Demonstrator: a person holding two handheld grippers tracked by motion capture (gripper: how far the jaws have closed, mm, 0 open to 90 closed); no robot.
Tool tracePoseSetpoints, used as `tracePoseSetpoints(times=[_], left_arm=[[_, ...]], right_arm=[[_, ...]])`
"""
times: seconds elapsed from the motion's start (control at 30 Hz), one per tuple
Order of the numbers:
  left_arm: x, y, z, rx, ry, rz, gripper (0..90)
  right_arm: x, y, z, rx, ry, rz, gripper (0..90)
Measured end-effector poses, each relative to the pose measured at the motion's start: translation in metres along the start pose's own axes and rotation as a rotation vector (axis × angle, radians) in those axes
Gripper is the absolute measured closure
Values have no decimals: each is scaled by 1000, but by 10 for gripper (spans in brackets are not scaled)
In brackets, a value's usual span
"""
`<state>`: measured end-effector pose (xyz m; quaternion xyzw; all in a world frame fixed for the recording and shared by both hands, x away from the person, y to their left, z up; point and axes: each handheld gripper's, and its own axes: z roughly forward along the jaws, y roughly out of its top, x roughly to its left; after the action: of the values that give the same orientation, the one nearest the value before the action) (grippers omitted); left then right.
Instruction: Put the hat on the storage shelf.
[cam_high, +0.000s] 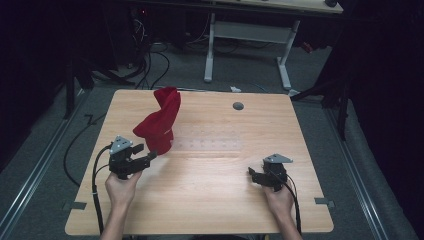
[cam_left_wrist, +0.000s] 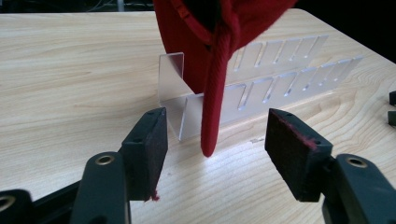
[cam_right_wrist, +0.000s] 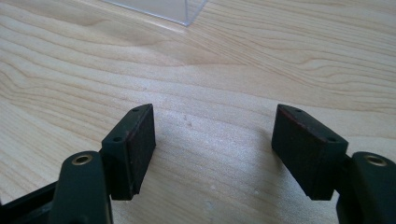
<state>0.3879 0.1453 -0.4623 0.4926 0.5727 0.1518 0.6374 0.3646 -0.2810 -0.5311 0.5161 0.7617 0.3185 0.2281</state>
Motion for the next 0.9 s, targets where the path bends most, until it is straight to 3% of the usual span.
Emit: tracePoseSetpoints(times=[0.3,0.9], left_arm=[[-3,-11,-9,-3,0,0,393],[-14,-45,-7,69,-24,24,404]], right_arm=[[0,0,0,0,0,0,305],[0,0,0,0,0,0,305]])
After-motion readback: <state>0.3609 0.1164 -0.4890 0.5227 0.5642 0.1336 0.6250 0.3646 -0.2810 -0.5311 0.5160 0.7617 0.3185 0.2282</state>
